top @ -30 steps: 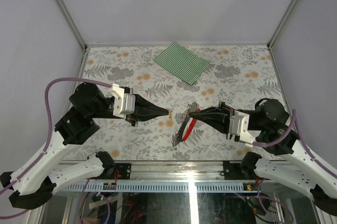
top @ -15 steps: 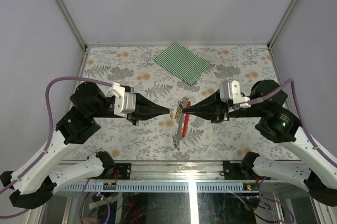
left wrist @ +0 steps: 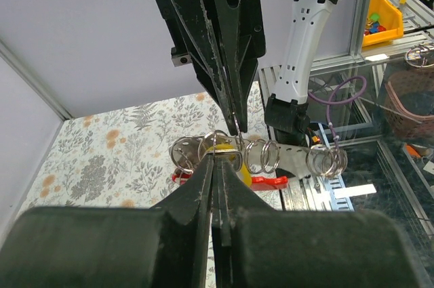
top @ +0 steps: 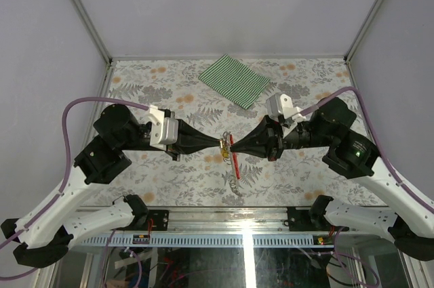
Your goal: Put the keys on the keyring
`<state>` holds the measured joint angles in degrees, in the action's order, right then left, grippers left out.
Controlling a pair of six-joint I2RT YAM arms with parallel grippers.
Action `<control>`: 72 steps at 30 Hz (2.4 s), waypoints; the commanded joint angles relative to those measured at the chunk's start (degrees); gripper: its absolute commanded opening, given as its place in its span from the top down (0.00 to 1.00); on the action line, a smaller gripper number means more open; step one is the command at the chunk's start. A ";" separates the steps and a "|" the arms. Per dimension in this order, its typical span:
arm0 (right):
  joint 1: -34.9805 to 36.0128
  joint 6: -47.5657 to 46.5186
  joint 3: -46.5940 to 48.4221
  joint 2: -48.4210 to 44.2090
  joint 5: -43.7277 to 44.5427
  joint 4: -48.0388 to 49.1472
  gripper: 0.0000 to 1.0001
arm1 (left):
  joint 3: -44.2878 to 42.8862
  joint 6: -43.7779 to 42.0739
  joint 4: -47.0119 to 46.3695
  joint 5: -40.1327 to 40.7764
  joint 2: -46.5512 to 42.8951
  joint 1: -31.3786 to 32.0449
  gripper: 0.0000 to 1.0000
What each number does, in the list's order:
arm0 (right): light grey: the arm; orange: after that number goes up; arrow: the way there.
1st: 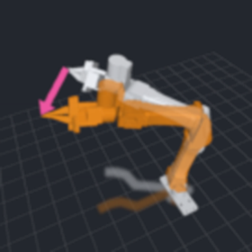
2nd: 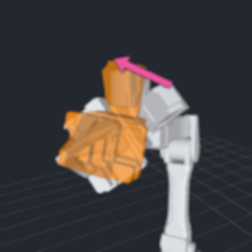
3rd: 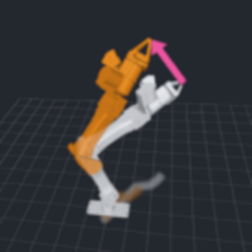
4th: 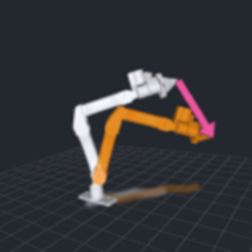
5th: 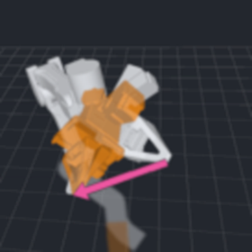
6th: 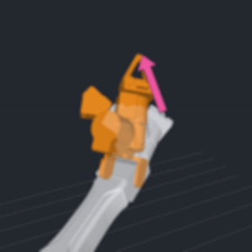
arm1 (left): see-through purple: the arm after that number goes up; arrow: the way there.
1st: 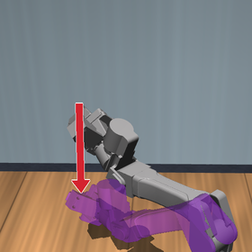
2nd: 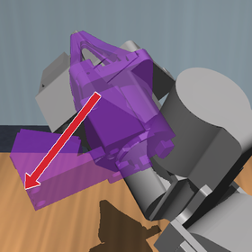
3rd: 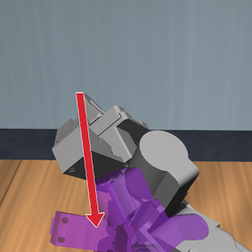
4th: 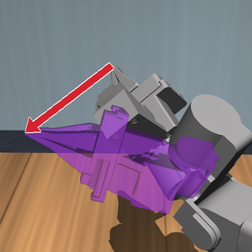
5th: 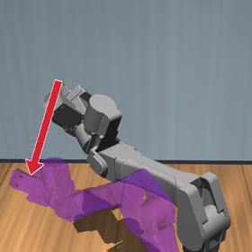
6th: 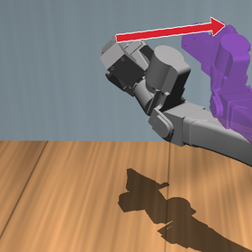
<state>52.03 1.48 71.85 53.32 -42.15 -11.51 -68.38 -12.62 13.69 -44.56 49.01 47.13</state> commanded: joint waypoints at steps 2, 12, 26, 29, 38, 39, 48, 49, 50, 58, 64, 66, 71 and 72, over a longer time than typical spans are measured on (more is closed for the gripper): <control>0.15 3.11 3.05 0.46 -0.21 4.52 1.00 | -0.01 0.05 -2.54 0.25 0.22 -0.28 1.00; 0.10 4.19 2.68 0.57 2.29 5.12 1.00 | -0.45 -0.94 -1.57 -0.76 0.85 -0.27 1.00; 0.16 5.60 2.44 0.22 6.14 5.43 1.00 | -0.26 -1.08 -0.87 -1.43 0.57 -0.29 1.00; 0.15 5.88 2.41 0.06 6.86 5.60 1.00 | -0.21 -1.26 -0.62 -1.44 0.58 -0.17 1.00; 0.10 6.48 2.11 -0.66 9.11 5.80 1.00 | -0.45 -1.57 0.01 -2.07 0.97 -0.26 1.00; 0.12 6.52 2.02 -0.70 9.30 5.87 1.00 | -0.51 -1.61 0.14 -1.92 0.93 -0.29 1.00; 0.13 7.45 1.69 -1.37 10.07 7.22 1.00 | -0.66 -2.05 1.31 -1.32 1.21 -0.26 1.00; 0.16 7.48 1.75 -1.38 10.07 7.36 1.00 | -0.64 -2.05 1.40 -1.29 1.25 -0.23 1.00; 0.10 7.60 1.76 -1.41 10.11 7.52 1.00 | -0.63 -2.14 1.49 -1.25 1.37 -0.28 1.00; 0.12 7.65 1.65 -1.89 11.23 7.48 1.00 | -0.62 -2.34 1.62 -1.41 1.44 -0.28 1.00; 0.17 8.98 -0.25 -3.11 12.33 10.43 1.00 | -0.71 -2.32 1.62 -1.12 1.48 -0.29 1.00; 0.10 10.56 -1.37 -3.44 12.57 12.91 1.00 | -0.62 -2.24 1.60 -0.86 1.49 -0.17 1.00; 0.16 14.45 -5.01 -4.76 12.09 20.10 1.00 | -0.49 -2.15 1.30 -0.35 1.49 -0.26 1.00; 0.16 15.30 -5.85 -5.18 12.14 21.76 1.00 | -0.46 -2.11 1.19 -0.31 1.52 -0.24 1.00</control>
<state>52.03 12.71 67.22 50.72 -31.92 -2.72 -68.38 -14.31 15.38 -44.97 50.63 47.13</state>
